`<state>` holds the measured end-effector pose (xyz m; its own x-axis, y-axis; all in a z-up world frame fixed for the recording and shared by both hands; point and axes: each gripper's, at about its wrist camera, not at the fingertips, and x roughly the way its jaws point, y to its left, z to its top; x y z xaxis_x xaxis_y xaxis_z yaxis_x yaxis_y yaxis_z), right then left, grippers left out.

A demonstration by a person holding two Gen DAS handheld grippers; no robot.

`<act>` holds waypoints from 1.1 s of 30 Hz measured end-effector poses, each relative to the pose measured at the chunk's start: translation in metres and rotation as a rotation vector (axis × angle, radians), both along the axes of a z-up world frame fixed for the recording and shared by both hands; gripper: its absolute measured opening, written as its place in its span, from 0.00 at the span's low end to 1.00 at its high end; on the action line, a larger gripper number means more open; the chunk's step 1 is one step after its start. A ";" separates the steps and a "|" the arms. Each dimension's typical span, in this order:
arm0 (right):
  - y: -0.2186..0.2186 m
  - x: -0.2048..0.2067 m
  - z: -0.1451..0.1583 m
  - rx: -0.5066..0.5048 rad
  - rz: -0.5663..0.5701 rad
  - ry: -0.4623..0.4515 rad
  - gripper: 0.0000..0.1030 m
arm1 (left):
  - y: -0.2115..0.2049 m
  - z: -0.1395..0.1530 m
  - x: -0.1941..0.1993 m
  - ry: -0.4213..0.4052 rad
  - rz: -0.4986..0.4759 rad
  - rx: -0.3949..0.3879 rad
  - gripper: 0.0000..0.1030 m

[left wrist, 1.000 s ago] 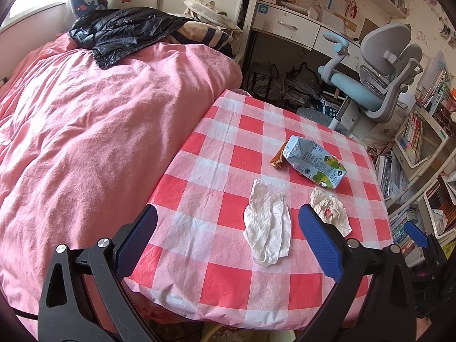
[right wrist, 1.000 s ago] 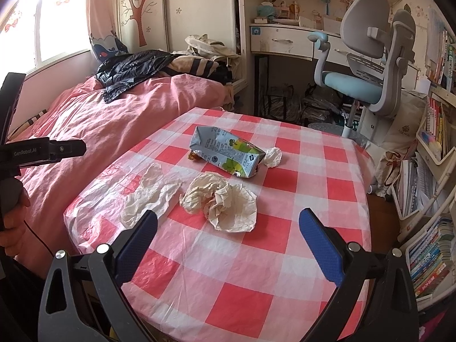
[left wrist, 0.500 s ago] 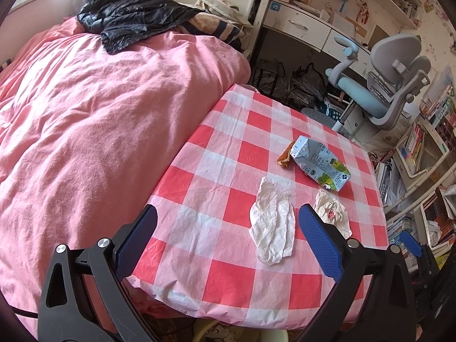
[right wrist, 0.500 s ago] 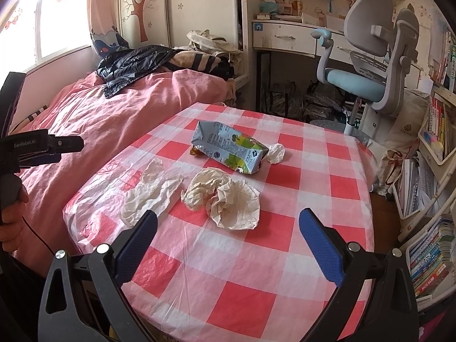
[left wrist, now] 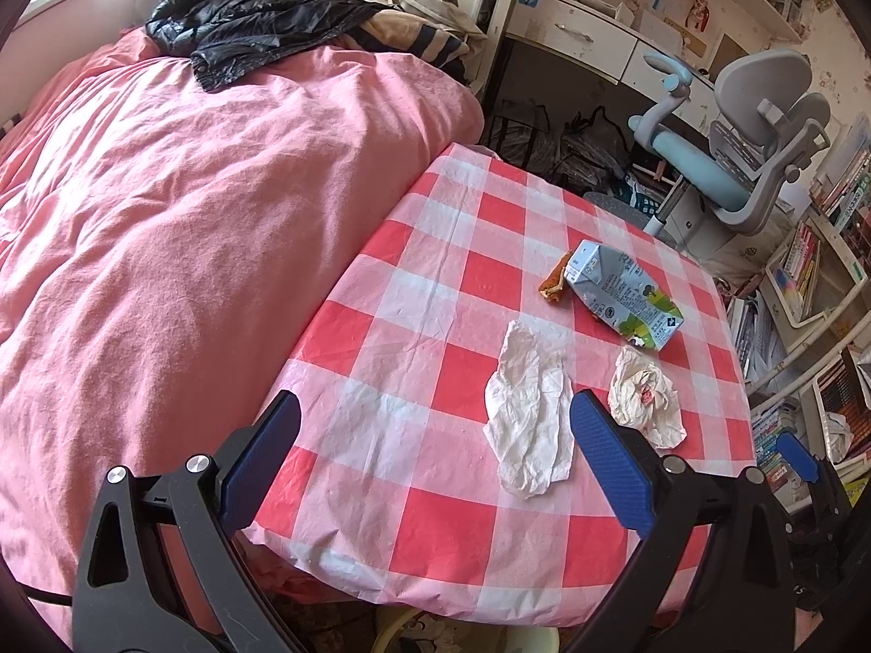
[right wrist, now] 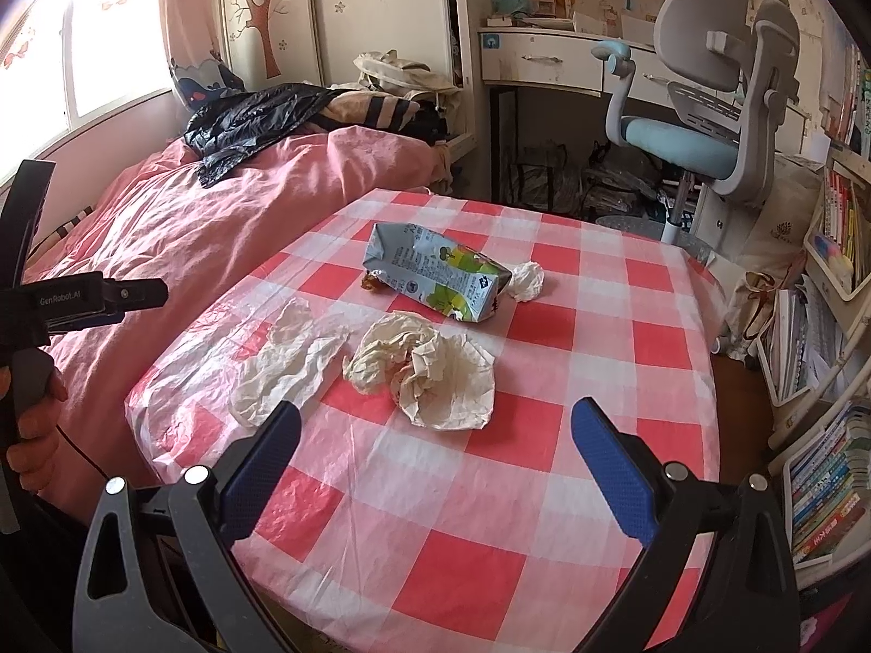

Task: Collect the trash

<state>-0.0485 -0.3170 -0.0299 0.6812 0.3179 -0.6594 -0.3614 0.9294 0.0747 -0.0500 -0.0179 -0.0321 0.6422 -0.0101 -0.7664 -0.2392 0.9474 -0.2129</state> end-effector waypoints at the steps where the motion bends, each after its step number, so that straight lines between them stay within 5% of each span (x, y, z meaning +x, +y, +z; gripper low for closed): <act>1: 0.000 0.001 -0.001 0.004 0.000 0.009 0.93 | 0.000 -0.001 0.002 0.007 0.000 0.001 0.93; 11: 0.013 0.012 -0.012 -0.042 0.065 0.047 0.93 | -0.009 -0.019 0.009 0.056 -0.017 0.030 0.93; 33: -0.007 0.058 -0.018 0.032 0.020 0.103 0.93 | -0.059 -0.057 0.049 0.129 -0.152 0.117 0.93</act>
<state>0.0097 -0.3239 -0.0477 0.6032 0.3527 -0.7154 -0.3691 0.9185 0.1417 -0.0015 -0.0774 -0.0892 0.5364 -0.0059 -0.8439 -0.1096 0.9910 -0.0766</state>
